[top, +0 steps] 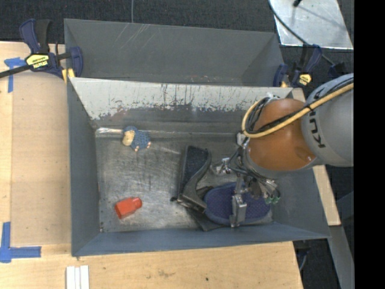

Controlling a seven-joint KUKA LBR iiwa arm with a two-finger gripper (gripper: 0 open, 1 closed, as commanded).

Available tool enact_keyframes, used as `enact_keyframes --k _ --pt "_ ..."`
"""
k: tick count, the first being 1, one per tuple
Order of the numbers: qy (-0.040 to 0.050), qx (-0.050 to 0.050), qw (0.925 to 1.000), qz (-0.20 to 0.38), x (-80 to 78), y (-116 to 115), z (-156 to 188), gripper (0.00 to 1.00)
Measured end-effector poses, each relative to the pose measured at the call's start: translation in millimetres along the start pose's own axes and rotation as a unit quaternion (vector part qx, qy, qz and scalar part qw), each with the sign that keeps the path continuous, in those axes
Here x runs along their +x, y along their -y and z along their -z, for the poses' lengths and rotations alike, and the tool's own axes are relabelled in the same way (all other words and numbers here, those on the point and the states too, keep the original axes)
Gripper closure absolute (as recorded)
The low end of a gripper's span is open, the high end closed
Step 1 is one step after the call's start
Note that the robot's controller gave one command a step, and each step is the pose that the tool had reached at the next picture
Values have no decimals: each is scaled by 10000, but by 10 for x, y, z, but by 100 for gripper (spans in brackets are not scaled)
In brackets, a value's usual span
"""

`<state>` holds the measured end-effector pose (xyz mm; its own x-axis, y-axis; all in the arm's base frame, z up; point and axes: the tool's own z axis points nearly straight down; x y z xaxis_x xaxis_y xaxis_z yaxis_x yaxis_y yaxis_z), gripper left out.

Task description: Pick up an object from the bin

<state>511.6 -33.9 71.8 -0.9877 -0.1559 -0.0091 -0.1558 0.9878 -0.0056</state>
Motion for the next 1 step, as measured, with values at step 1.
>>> enact_keyframes --k 1 --pt "34 1 10000 -2 -29 7 52 100"
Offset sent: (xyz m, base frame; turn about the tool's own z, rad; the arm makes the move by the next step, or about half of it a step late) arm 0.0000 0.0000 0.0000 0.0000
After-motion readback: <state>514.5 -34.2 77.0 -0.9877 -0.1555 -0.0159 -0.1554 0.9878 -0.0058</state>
